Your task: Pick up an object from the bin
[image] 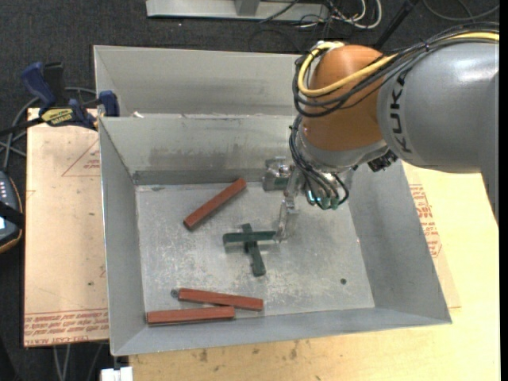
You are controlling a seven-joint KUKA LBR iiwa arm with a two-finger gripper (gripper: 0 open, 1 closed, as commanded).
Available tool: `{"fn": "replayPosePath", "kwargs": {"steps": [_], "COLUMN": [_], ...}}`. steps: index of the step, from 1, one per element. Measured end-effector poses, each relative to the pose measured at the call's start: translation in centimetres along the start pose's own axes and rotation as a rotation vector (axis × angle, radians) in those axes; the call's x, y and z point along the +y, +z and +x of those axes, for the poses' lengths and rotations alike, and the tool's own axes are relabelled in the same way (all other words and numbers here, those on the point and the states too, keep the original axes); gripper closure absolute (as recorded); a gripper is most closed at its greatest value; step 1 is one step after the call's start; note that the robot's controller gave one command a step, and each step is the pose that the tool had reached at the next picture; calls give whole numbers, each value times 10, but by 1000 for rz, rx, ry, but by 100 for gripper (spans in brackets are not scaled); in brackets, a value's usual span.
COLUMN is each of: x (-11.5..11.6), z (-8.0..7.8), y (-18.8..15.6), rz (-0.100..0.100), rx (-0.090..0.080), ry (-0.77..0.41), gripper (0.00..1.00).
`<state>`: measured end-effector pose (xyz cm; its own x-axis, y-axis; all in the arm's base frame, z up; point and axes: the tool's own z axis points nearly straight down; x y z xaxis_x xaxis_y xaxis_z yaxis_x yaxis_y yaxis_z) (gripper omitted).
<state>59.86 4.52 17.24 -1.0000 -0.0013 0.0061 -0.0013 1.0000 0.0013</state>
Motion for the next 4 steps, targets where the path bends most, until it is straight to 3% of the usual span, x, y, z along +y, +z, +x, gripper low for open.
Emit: {"fn": "replayPosePath", "kwargs": {"steps": [1,2,3,4], "x": [-28,-6,-7,-2], "z": [2,8,8,13], "y": [106,103,102,102], "rz": [1,1,1,2], "rx": [-1,-7,-7,-8], "ry": [-145,-621,-618,-613], "gripper": [0,0,100,100]}}
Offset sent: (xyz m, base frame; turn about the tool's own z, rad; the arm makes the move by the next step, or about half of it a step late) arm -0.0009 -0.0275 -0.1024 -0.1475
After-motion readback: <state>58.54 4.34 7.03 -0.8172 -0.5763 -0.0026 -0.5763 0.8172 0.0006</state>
